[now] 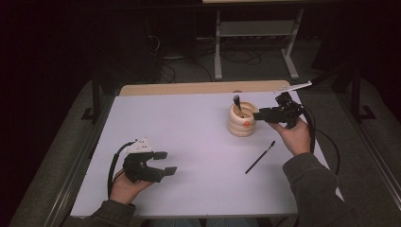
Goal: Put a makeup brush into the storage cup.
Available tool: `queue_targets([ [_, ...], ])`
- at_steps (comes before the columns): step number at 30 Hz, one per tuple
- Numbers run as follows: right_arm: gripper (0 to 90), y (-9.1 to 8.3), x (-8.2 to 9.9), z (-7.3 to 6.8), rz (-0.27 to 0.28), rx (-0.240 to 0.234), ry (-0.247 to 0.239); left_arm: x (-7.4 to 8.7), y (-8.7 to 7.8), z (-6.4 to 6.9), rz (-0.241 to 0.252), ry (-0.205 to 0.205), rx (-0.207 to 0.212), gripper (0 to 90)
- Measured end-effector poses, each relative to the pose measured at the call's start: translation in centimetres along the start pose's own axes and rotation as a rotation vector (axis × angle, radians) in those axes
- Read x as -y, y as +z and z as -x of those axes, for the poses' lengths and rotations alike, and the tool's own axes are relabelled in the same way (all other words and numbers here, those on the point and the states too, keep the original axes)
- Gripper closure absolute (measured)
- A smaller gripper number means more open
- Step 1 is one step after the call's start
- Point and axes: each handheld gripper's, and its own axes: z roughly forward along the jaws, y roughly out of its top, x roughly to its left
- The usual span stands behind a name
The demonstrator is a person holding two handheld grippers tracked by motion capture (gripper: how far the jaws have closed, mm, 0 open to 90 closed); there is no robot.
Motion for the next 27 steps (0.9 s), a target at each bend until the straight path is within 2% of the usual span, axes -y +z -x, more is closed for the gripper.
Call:
queue_targets([
  [13,46.2,-0.4,1.1,-0.5,-0.005,0.011,0.005,0.0,0.1,0.1,0.002,0.005,0.001,29.1],
  [16,44.1,-0.6,1.2,-0.8,-0.004,0.024,-0.022,0.0,0.1,0.1,0.004,0.002,-0.001,29.1],
  [20,43.9,-1.0,1.6,-1.2,-0.005,0.027,-0.041,0.0,0.1,0.1,0.000,0.006,-0.002,28.9],
  [27,43.5,-1.2,2.3,-1.4,-0.014,0.025,-0.032,0.0,0.2,0.2,-0.001,0.006,0.002,28.9],
])
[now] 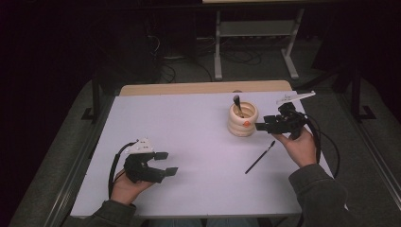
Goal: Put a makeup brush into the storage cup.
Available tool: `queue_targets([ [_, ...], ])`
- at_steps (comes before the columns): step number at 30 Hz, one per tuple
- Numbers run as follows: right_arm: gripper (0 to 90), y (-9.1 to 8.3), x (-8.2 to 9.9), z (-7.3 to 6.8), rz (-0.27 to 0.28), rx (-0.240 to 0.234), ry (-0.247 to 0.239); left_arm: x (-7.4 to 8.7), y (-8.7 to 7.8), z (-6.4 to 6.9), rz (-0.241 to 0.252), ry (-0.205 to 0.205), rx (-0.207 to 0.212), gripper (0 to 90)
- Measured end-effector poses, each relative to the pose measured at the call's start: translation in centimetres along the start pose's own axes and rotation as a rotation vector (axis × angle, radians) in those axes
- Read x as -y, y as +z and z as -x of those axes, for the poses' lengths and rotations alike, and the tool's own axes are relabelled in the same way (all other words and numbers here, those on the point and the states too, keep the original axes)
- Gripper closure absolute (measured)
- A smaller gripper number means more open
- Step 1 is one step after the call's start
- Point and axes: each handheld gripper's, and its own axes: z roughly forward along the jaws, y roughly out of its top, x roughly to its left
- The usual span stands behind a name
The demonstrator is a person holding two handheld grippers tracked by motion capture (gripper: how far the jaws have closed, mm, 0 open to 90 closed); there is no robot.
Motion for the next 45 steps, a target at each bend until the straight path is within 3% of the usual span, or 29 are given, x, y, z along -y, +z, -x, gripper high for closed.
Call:
queue_targets([
  [12,43.3,-0.2,0.3,-0.6,-0.021,0.000,-0.013,0.1,-0.1,-0.2,0.001,-0.004,-0.003,28.9],
  [19,43.1,-0.3,1.5,-0.9,-0.024,-0.004,-0.027,0.0,0.0,-0.1,0.001,0.004,0.000,28.9],
  [28,42.6,-0.7,2.7,-0.7,-0.005,-0.003,0.004,-0.2,0.6,0.0,-0.013,0.012,0.008,29.0],
  [30,42.2,-0.9,2.9,-0.8,-0.006,0.010,-0.001,-0.5,0.9,0.1,-0.015,0.022,0.013,29.1],
  [38,40.1,-0.7,4.2,-0.7,0.008,0.035,0.008,-1.8,2.8,1.1,-0.008,-0.013,0.044,29.5],
  [45,37.2,-1.0,5.2,-1.1,0.007,0.090,0.011,-4.6,6.4,2.7,-0.059,0.042,0.067,30.0],
])
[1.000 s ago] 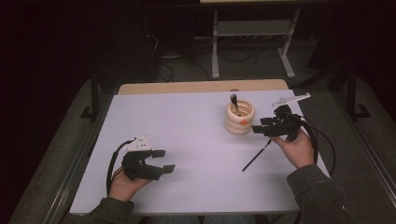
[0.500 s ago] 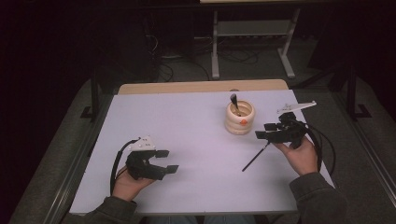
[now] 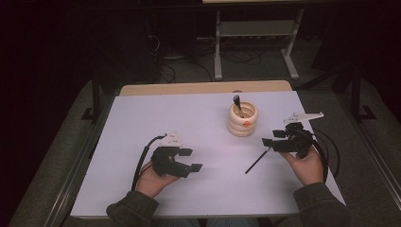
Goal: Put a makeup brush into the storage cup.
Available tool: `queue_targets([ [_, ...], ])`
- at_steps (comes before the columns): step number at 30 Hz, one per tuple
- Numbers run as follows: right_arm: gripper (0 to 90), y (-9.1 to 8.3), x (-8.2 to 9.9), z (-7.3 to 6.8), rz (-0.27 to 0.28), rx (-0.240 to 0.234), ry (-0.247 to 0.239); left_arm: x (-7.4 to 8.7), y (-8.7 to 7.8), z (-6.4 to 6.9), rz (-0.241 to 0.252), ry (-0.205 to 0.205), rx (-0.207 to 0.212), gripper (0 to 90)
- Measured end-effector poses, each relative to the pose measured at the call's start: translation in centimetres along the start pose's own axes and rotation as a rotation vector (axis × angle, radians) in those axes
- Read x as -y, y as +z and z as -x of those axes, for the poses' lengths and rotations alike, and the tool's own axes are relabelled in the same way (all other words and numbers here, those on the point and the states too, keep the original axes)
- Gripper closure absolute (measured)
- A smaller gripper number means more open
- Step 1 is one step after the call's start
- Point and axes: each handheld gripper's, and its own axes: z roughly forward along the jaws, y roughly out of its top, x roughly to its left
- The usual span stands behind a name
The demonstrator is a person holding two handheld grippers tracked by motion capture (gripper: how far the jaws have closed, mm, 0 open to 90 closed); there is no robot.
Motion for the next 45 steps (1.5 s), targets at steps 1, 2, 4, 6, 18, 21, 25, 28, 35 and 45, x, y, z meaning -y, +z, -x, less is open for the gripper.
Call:
queue_targets([
  [1,37.0,0.0,0.1,0.0,-0.004,0.009,-0.005,-0.3,0.4,0.2,-0.001,0.001,0.005,30.1],
  [2,37.1,-0.1,0.2,-0.2,0.005,0.011,-0.004,-0.6,0.7,0.4,-0.005,-0.004,0.009,30.2],
  [4,37.1,-0.1,0.2,-0.2,0.013,0.009,-0.009,-1.0,1.2,0.5,-0.014,0.014,0.013,30.5],
  [6,37.0,-0.1,0.4,-0.5,0.017,0.019,-0.015,-1.7,2.0,1.0,-0.025,0.018,0.021,30.8],
  [18,35.7,-0.2,1.3,0.2,0.047,0.005,0.003,-4.9,5.6,2.3,-0.061,0.035,0.047,32.5],
  [21,35.7,-0.3,1.6,0.3,0.053,0.005,0.006,-5.8,6.7,2.7,-0.075,0.042,0.058,33.1],
  [25,35.3,-0.7,2.1,0.6,0.076,0.009,0.013,-6.5,8.1,3.2,-0.090,0.051,0.073,34.8],
  [28,35.1,-0.8,2.2,0.6,0.085,0.015,0.024,-6.9,9.6,3.5,-0.118,0.056,0.082,35.3],
  [35,35.0,-0.8,2.3,0.6,0.084,0.045,0.025,-8.1,12.4,4.1,-0.158,0.062,0.081,39.1],
  [45,34.3,-1.1,2.6,1.5,0.099,0.082,0.063,-9.4,16.1,4.8,-0.254,0.064,0.048,44.7],
])
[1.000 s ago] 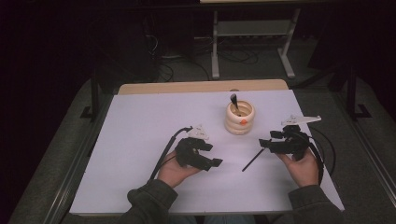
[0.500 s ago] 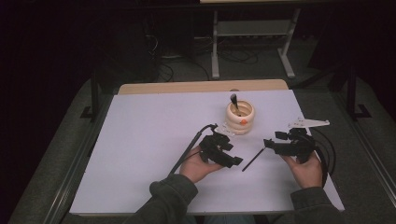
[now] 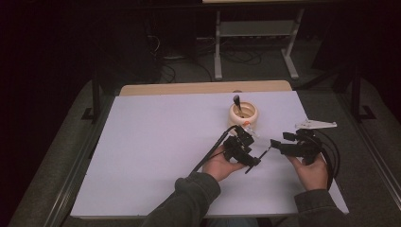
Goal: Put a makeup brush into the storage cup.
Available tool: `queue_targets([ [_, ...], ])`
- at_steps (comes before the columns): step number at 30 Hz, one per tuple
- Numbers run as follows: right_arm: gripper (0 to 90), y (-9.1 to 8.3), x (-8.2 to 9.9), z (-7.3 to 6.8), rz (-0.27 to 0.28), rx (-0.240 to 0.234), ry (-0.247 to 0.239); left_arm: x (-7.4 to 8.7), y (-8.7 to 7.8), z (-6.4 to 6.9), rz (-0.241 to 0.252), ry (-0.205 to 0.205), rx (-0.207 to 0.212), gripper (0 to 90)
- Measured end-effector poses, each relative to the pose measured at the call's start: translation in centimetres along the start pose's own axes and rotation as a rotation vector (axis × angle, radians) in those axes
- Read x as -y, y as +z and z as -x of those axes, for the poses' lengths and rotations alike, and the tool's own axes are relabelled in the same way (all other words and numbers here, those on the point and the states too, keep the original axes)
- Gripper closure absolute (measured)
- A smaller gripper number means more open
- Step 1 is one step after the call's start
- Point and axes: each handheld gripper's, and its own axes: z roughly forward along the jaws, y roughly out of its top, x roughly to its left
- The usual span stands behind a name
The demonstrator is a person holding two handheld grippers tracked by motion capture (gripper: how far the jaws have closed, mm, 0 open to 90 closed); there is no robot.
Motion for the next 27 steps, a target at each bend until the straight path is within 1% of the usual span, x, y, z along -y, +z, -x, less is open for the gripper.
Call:
queue_targets([
  [1,34.3,0.0,0.0,0.1,0.002,-0.001,0.004,-0.1,0.5,0.1,0.001,-0.010,-0.006,45.1],
  [3,34.2,-0.1,0.0,0.1,0.002,0.001,0.012,-0.2,0.7,0.1,-0.005,-0.009,-0.009,46.6],
  [4,34.1,-0.2,0.1,0.3,0.009,0.014,0.013,-0.4,1.6,0.1,-0.012,-0.023,-0.035,47.9],
  [5,34.1,-0.2,0.1,0.3,0.009,0.014,0.013,-0.4,1.6,0.1,-0.012,-0.023,-0.035,48.5],
  [6,34.0,-0.2,0.2,0.4,0.009,0.017,0.014,-0.5,1.9,0.0,-0.025,-0.021,-0.044,48.5],
  [7,33.9,-0.2,0.2,0.4,0.004,0.022,0.019,-0.6,2.1,0.0,-0.028,-0.015,-0.056,49.6],
  [8,33.8,-0.2,0.2,0.4,0.005,0.027,0.016,-0.6,2.3,0.0,-0.026,-0.022,-0.063,51.0],
  [11,33.8,-0.2,0.4,0.7,0.009,0.038,0.022,-1.0,2.8,0.1,-0.031,-0.021,-0.091,54.3],
  [12,33.8,-0.3,0.4,0.7,0.010,0.041,0.033,-1.1,2.9,0.1,-0.036,-0.017,-0.094,55.5],
  [14,33.5,-0.3,0.5,0.9,0.016,0.042,0.033,-1.3,3.3,0.3,-0.040,-0.025,-0.098,56.8],
  [15,33.5,-0.3,0.5,0.9,0.018,0.042,0.034,-1.4,3.4,0.4,-0.054,-0.024,-0.107,57.6],
  [17,33.5,-0.3,0.5,1.0,0.019,0.044,0.033,-1.5,3.6,0.5,-0.058,-0.022,-0.108,59.6],
  [18,33.5,-0.3,0.5,1.0,0.017,0.045,0.033,-1.6,4.0,0.6,-0.074,-0.016,-0.114,59.6],
  [19,33.5,-0.3,0.6,1.0,0.013,0.046,0.039,-1.6,4.1,0.7,-0.080,-0.017,-0.122,62.9],
  [20,33.5,-0.2,0.5,1.0,0.014,0.046,0.042,-1.7,4.3,0.7,-0.085,-0.016,-0.124,64.2],
  [21,33.6,-0.2,0.5,1.0,0.016,0.045,0.039,-1.7,4.4,0.7,-0.095,-0.016,-0.128,65.2],
  [22,33.5,-0.2,0.5,1.0,0.018,0.044,0.039,-1.6,4.5,0.7,-0.094,-0.027,-0.132,66.2],
  [24,33.5,-0.2,0.5,0.9,0.016,0.038,0.035,-1.6,4.8,0.7,-0.106,-0.033,-0.139,68.5],
  [27,33.5,-0.1,0.6,1.0,0.006,0.036,0.033,-1.6,4.8,0.8,-0.113,-0.028,-0.155,71.6],
])
